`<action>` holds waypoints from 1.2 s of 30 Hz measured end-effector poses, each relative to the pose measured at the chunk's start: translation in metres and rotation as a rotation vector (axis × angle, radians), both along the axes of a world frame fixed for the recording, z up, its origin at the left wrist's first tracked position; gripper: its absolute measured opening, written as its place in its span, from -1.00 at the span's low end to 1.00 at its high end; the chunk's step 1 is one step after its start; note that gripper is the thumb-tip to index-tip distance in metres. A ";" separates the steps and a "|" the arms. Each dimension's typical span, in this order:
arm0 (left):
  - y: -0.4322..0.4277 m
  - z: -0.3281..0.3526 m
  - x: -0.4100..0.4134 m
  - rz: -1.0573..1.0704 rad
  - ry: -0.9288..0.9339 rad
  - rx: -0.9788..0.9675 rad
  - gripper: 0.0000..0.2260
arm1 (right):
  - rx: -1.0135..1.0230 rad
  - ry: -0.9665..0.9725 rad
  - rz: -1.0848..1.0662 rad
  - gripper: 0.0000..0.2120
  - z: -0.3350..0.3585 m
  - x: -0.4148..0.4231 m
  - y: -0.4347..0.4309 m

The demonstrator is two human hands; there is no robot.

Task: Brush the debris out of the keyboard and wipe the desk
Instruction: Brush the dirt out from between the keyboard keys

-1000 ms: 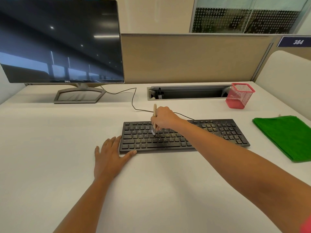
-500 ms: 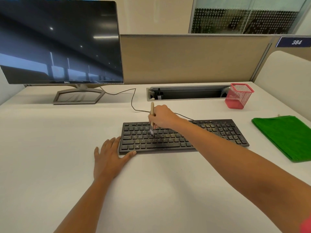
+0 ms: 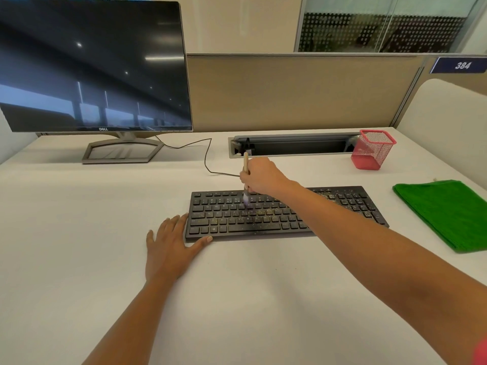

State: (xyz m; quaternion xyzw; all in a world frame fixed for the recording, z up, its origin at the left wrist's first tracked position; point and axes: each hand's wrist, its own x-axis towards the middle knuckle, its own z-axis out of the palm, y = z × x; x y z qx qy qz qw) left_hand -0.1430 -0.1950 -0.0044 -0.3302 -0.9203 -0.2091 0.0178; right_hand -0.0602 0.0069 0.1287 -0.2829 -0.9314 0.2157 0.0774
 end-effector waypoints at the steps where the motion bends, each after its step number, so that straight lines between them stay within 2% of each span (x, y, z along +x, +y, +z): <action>1: 0.000 0.000 0.000 0.001 0.001 -0.004 -0.08 | -0.032 0.031 -0.021 -0.72 -0.002 -0.001 0.000; 3: 0.000 -0.002 -0.001 0.005 0.001 -0.019 -0.07 | -0.050 0.032 -0.036 -0.74 -0.008 -0.001 -0.002; 8: 0.000 -0.004 -0.002 0.011 0.007 -0.033 -0.06 | -0.090 -0.108 -0.003 -0.77 -0.011 0.000 -0.003; 14: 0.000 -0.003 -0.001 0.015 -0.005 -0.028 -0.05 | -0.088 0.088 -0.070 -0.71 -0.008 0.000 0.001; 19: 0.000 -0.003 -0.001 0.014 -0.002 -0.025 -0.05 | -0.073 -0.066 -0.002 -0.74 -0.010 0.004 -0.003; 24: 0.000 -0.003 -0.001 0.016 0.008 -0.019 -0.06 | -0.168 0.055 0.026 -0.72 -0.007 0.003 -0.004; 26: 0.001 -0.002 -0.001 0.017 0.007 -0.027 -0.06 | -0.211 0.048 0.074 -0.71 -0.008 0.004 -0.005; 32: 0.001 -0.002 -0.001 0.016 -0.001 -0.034 -0.05 | 0.033 -0.190 0.118 -0.74 -0.002 0.012 -0.004; 36: 0.000 0.000 0.000 0.009 0.004 -0.035 -0.06 | 0.175 -0.181 0.075 -0.79 0.002 0.013 -0.003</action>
